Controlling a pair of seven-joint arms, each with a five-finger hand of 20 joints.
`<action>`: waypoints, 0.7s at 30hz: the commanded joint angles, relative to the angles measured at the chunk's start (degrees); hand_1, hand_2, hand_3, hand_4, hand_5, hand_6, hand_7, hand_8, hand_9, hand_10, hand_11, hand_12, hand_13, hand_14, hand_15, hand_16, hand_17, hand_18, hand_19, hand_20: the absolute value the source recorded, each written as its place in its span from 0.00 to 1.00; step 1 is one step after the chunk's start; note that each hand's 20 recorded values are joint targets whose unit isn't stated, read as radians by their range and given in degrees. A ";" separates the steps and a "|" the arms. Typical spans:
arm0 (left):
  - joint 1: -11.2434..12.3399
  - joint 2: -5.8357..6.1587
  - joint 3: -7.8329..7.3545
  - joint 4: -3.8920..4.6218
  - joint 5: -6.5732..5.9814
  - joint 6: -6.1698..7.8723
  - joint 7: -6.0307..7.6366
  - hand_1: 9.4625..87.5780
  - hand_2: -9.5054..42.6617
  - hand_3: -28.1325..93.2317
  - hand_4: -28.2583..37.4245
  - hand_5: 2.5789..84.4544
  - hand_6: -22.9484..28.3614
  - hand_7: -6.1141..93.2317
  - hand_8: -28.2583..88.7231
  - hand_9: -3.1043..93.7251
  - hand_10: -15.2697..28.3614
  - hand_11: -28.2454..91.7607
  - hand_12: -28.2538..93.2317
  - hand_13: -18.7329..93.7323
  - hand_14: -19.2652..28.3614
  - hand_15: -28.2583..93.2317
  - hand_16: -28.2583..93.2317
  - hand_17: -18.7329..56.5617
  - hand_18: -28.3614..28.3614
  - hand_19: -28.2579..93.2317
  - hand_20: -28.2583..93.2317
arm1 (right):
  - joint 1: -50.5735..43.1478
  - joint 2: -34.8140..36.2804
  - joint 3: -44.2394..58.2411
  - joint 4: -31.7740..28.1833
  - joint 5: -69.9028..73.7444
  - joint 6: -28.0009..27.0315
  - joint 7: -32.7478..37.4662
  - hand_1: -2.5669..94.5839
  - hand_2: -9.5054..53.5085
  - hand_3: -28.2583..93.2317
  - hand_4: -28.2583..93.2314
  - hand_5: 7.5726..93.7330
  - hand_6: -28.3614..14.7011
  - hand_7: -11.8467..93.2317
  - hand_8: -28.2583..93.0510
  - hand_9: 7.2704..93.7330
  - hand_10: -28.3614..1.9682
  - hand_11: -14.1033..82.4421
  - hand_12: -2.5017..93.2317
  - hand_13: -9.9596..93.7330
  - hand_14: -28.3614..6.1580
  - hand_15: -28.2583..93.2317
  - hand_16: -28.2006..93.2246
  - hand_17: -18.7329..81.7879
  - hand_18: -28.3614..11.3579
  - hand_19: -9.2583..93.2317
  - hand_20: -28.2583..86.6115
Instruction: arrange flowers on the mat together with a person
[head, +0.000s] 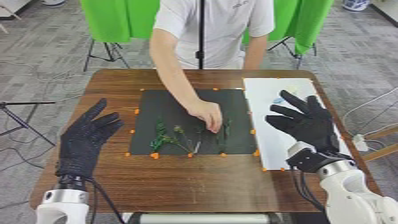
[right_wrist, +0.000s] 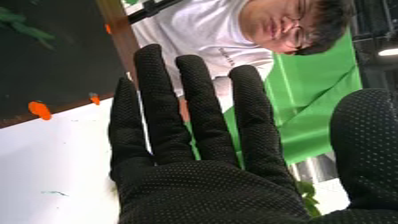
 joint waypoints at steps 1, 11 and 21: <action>0.59 -0.51 -0.06 -0.32 0.00 -0.08 -0.60 0.16 0.32 0.86 0.05 0.44 0.62 0.13 0.18 0.45 0.82 0.44 0.33 0.43 0.98 0.67 0.18 0.18 0.94 0.69 0.35 | -0.89 -0.17 0.06 -1.23 -2.95 1.60 -0.04 0.18 0.32 0.82 0.01 0.43 0.66 0.23 0.13 0.51 0.37 0.30 0.18 0.49 0.25 0.54 0.34 0.24 0.13 0.52 0.41; 0.64 -0.76 -0.11 -0.33 0.10 -0.14 -0.70 0.16 0.32 0.86 0.05 0.44 0.62 0.13 0.18 0.45 0.83 0.44 0.34 0.43 0.97 0.67 0.18 0.19 0.94 0.69 0.35 | -1.47 0.48 -0.08 -1.88 -6.31 4.45 -0.24 0.20 0.29 0.83 0.02 0.43 0.66 0.24 0.13 0.53 0.34 0.33 0.18 0.51 0.26 0.57 0.35 0.25 0.13 0.53 0.41; 0.47 -0.60 0.01 -0.44 0.00 -0.07 -0.62 0.17 0.33 0.86 0.05 0.44 0.62 0.13 0.18 0.45 0.83 0.44 0.33 0.43 0.97 0.67 0.18 0.19 0.93 0.69 0.35 | -0.26 3.88 -1.79 -2.61 -15.30 10.41 3.43 0.20 0.28 0.84 0.02 0.43 0.67 0.24 0.13 0.54 0.32 0.35 0.18 0.53 0.25 0.60 0.34 0.26 0.12 0.55 0.41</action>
